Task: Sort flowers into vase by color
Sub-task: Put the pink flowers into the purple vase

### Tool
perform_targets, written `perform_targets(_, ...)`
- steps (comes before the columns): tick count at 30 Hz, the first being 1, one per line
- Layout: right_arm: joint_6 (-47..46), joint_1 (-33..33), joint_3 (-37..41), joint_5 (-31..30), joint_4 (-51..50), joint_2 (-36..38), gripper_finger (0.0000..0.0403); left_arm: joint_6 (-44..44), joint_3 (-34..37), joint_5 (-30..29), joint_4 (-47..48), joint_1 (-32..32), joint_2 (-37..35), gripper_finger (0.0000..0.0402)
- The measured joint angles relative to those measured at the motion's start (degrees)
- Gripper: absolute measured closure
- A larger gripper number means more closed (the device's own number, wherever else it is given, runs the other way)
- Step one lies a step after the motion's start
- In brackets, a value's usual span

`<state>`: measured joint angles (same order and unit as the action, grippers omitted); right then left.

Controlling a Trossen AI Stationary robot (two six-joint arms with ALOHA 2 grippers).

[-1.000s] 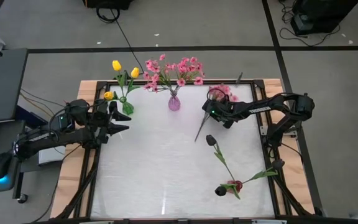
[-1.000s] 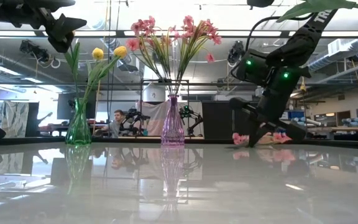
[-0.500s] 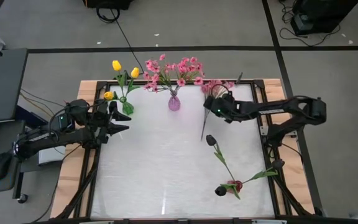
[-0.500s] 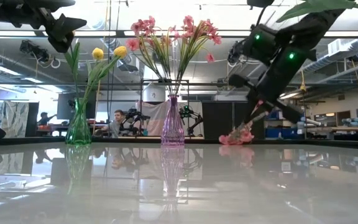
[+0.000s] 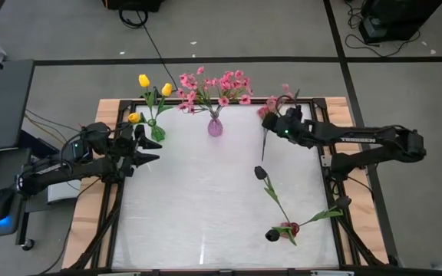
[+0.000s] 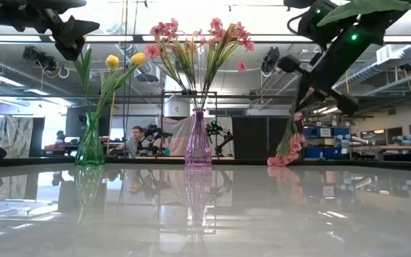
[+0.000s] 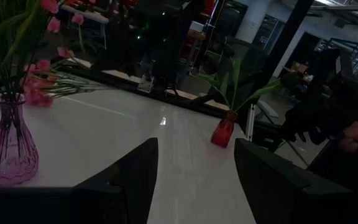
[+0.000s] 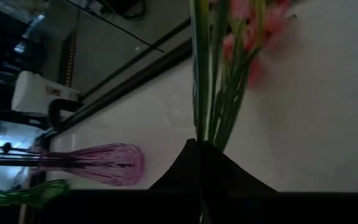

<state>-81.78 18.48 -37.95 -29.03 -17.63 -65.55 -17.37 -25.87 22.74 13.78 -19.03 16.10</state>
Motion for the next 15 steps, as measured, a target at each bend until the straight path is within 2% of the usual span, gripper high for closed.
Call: perform_targets(15,2.08,-0.91,-0.07,0.54,0.09,6.01,0.0399,0.0,0.0,0.0,0.0,0.02,0.02,0.0184)
